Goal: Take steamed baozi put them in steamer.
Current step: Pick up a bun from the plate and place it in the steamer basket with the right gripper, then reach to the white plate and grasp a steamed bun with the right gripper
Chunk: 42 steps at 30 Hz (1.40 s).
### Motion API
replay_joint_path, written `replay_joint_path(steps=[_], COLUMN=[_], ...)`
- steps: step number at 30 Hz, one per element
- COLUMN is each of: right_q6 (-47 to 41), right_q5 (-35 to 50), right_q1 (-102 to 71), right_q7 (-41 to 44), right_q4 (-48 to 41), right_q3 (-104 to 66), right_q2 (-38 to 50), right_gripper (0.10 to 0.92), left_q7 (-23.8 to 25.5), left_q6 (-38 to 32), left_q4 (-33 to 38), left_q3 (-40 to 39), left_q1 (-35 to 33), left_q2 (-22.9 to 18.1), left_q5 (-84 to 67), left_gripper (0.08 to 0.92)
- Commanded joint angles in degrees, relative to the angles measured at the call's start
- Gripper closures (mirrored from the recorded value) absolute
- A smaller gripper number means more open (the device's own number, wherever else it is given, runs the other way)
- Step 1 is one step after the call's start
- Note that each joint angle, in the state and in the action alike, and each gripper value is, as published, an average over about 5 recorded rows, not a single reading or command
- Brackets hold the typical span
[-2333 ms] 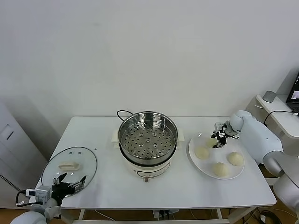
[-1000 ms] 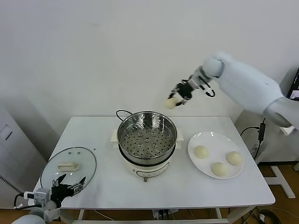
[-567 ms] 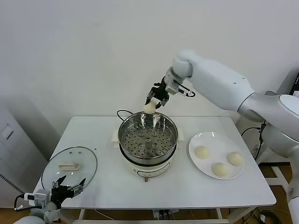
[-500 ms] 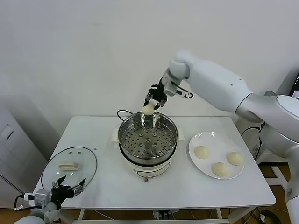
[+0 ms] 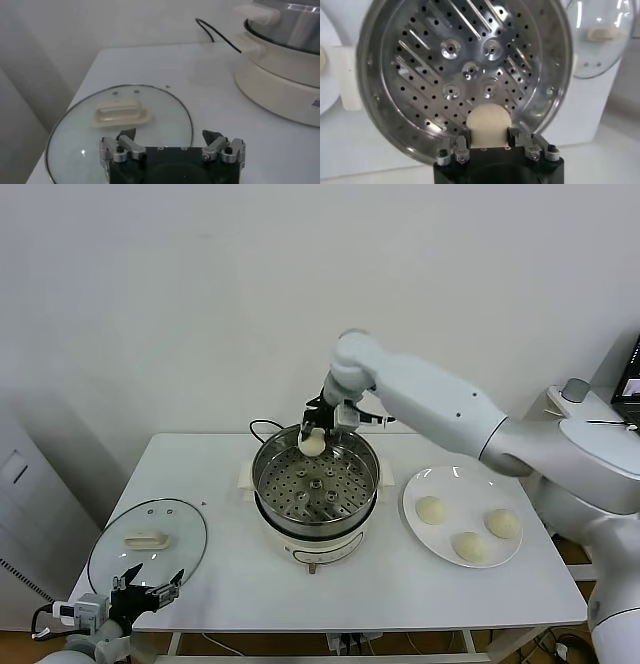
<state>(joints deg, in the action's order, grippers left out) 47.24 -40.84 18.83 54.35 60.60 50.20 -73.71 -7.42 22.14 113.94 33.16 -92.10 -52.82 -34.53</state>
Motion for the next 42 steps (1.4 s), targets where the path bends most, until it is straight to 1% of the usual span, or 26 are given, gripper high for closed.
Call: replay_joint_path(steps=[1, 10, 12, 15, 19, 23, 25, 27, 33, 35, 38, 42], right_q6=[2.8, 2.8, 2.8, 2.8, 2.8, 2.8, 2.8, 2.8, 2.0, -1.1, -9.5, -18.6], right_q5=[-9.8, -10.1, -10.1, -10.4, -10.5, -7.5, -3.6, 2.5, 23.9, 32.9, 45.5, 52.9], right_q1=[-5.1, -6.2, -6.4, -6.8, -6.9, -6.0, -4.5, -2.3, 6.8, 10.2, 14.4, 17.8], right_q7=[-1.5, -1.7, -1.8, -2.0, -2.4, -2.2, -0.9, 1.4, 8.1, 10.1, 12.2, 14.4], right_q4=[1.4, 1.0, 0.7, 0.0, -0.8, -1.4, -1.6, -1.9, -4.3, -4.8, -4.7, -5.2], right_q3=[-1.9, -2.2, -2.3, -2.8, -3.4, -3.8, -3.5, -2.4, 3.2, 7.4, 15.1, 21.5], right_q2=[-0.5, -0.3, -0.3, -0.6, -0.9, -0.9, -0.6, 0.2, 4.2, 6.5, 10.3, 14.2], right_gripper=[0.567, 0.566, 0.552, 0.490, 0.384, 0.268, 0.231, 0.209, 0.203, 0.203, 0.203, 0.203], left_q7=[0.0, 0.1, 0.1, 0.1, 0.1, 0.1, 0.1, 0.0, 0.0, 0.0, 0.1, 0.1], left_q6=[0.0, -0.2, -0.2, -0.1, -0.2, -0.2, -0.2, -0.1, -0.1, -0.2, -0.3, -0.4], left_q4=[0.0, 0.0, 0.0, 0.0, -0.1, -0.1, -0.2, -0.2, 0.0, 0.0, -0.1, 0.0], left_q3=[0.1, 0.2, 0.2, 0.2, 0.3, 0.3, 0.3, 0.3, 0.3, 0.3, 0.3, 0.3], left_q1=[-0.1, -0.6, -0.5, -0.4, -0.3, -0.3, -0.3, -0.3, -0.6, -0.7, -0.8, -0.9], left_q2=[0.0, 0.2, 0.2, 0.2, 0.3, 0.3, 0.3, 0.3, 0.2, 0.2, 0.2, 0.2], left_q5=[0.0, 0.0, 0.0, 0.0, -0.1, -0.3, -0.4, -0.4, -0.3, -0.3, -0.3, -0.3], left_gripper=[0.177, 0.177, 0.177, 0.177, 0.177, 0.177, 0.177, 0.177, 0.177, 0.177, 0.177, 0.177])
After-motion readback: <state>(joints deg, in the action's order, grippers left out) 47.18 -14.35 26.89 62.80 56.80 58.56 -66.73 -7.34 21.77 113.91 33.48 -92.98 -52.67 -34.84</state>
